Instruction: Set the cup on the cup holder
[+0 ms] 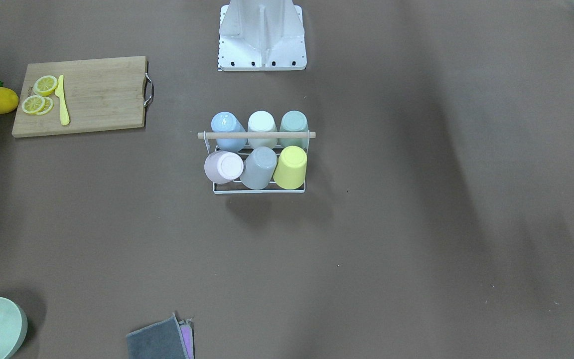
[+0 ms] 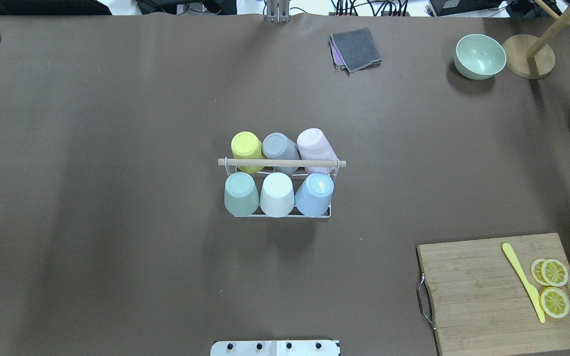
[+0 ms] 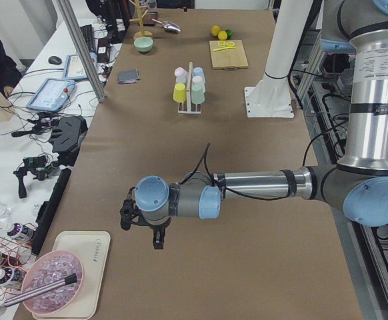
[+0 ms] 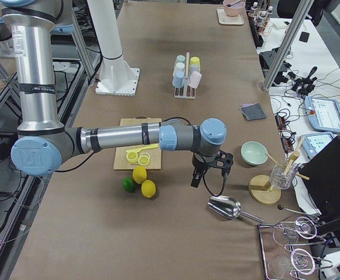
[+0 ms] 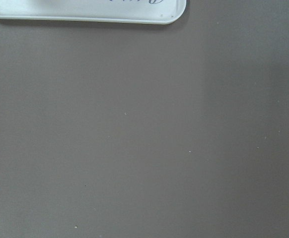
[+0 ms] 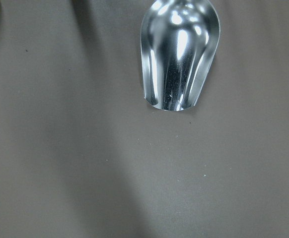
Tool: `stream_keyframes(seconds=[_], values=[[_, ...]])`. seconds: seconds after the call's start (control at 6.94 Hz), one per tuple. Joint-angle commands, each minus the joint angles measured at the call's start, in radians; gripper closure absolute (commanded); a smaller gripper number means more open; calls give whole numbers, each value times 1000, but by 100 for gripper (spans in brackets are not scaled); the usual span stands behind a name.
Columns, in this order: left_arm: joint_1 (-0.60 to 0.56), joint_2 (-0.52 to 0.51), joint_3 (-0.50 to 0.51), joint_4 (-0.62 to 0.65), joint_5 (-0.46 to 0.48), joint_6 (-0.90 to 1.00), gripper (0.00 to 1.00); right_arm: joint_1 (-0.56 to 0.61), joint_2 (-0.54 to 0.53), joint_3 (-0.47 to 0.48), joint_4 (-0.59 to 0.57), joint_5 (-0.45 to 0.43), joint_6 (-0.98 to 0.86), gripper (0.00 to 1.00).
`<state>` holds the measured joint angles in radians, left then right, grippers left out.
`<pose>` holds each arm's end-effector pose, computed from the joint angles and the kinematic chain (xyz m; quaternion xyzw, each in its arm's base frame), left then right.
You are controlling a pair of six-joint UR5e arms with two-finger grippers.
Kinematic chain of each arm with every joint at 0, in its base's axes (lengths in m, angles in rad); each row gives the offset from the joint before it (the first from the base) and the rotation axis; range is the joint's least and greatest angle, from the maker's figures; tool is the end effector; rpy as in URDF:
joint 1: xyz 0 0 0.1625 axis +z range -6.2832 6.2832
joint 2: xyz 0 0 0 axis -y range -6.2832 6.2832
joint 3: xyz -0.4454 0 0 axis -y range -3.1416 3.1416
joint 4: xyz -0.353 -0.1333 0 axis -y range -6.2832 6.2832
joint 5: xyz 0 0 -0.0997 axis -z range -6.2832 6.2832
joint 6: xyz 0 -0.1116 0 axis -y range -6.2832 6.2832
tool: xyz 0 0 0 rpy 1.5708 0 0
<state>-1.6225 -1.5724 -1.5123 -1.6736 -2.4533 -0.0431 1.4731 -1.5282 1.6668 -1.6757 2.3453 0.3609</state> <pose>-0.0706 -0.4529 0.6942 0.0226 0.4269 -0.0330 0.9034 0.0091 -0.4741 0.6351 -0.0706 -0.3713 0.1152 0.9186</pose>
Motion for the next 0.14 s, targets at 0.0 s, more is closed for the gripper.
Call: stream_keyframes(seconds=[0.0], values=[[1, 5, 0, 0, -3, 0, 3, 1, 5, -13, -4, -3, 0, 0]])
